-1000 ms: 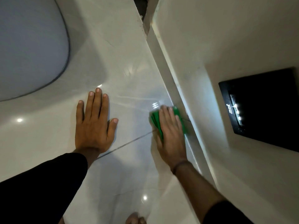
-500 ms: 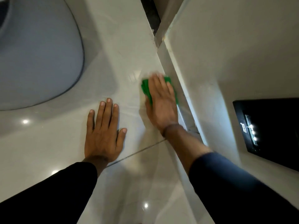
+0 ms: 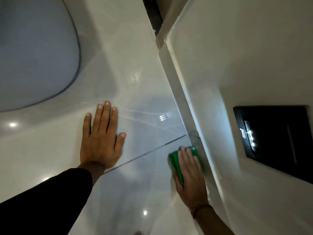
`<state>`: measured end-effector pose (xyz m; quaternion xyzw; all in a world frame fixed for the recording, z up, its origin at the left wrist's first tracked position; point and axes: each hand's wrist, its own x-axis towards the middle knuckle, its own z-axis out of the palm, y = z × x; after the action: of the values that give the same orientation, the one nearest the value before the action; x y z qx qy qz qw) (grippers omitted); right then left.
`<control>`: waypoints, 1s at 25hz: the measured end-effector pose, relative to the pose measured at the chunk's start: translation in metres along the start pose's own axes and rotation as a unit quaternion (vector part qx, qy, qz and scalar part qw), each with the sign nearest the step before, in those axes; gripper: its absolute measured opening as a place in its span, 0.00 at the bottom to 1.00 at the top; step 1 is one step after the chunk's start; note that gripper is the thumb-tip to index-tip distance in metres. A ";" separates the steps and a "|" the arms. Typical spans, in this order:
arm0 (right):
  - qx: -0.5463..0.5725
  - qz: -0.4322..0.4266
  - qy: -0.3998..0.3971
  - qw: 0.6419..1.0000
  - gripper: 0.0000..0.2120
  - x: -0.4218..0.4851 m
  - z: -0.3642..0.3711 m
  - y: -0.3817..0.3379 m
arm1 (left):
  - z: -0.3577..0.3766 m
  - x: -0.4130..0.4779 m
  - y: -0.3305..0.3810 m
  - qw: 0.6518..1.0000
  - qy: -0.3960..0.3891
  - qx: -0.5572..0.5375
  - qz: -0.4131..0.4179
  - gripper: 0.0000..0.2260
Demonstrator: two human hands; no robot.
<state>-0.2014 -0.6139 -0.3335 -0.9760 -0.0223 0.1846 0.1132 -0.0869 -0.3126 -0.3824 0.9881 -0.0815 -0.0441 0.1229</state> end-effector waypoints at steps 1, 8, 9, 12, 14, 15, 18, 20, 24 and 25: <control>-0.006 0.002 -0.013 1.000 0.33 -0.014 0.003 0.004 | 0.000 0.000 0.000 1.000 0.003 -0.002 0.001 0.35; 0.050 -0.028 0.064 0.996 0.29 0.135 -0.033 -0.055 | -0.001 -0.001 0.002 1.000 0.005 0.005 0.011 0.35; 0.063 -0.013 0.076 0.995 0.30 0.158 -0.037 -0.067 | -0.001 -0.001 0.002 1.000 0.007 0.007 0.014 0.35; 0.086 0.021 0.094 0.992 0.33 0.159 -0.031 -0.068 | -0.002 0.000 0.001 1.000 0.011 0.009 0.008 0.35; 0.076 0.029 0.075 0.994 0.30 0.096 -0.015 -0.046 | -0.001 0.000 0.000 1.000 0.011 0.001 0.009 0.35; 0.064 0.035 0.062 0.995 0.30 0.057 -0.006 -0.033 | -0.001 0.001 -0.001 1.000 0.012 -0.002 0.009 0.35; 0.063 0.082 0.002 0.995 0.32 -0.039 0.012 -0.004 | 0.000 -0.002 -0.002 1.000 0.019 -0.002 0.014 0.35; 0.063 0.077 -0.014 0.995 0.32 -0.045 0.013 0.003 | 0.001 -0.001 -0.001 1.000 0.021 -0.002 0.017 0.35; 0.071 0.005 0.012 0.997 0.31 0.052 -0.015 -0.026 | 0.000 -0.002 -0.002 1.000 0.018 0.002 0.018 0.35; 0.077 -0.007 0.028 0.997 0.30 0.089 -0.022 -0.036 | -0.001 -0.002 -0.002 1.000 0.019 0.006 0.019 0.35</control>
<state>-0.1110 -0.5758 -0.3366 -0.9689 -0.0114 0.1581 0.1898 -0.0884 -0.3106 -0.3821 0.9878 -0.0982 -0.0227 0.1189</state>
